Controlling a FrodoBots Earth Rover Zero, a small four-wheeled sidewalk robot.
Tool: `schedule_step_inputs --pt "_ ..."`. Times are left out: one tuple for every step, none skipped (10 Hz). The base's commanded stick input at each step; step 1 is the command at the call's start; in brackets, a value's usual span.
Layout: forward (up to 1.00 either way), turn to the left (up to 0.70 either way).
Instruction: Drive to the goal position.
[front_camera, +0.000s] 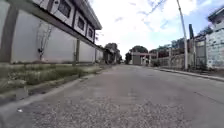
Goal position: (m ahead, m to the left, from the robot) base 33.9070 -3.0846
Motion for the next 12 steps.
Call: schedule_step_inputs --pt "1.00 0.06" --pt "1.00 0.06" --pt "1.00 0.06" --pt "1.00 0.05" --pt "1.00 0.06" --pt "1.00 0.07" --pt "1.00 -0.02" --pt "1.00 -0.11" --pt "1.00 -0.20" --pt "1.00 -0.34" --pt "1.00 -0.40" --pt "1.00 -0.40"
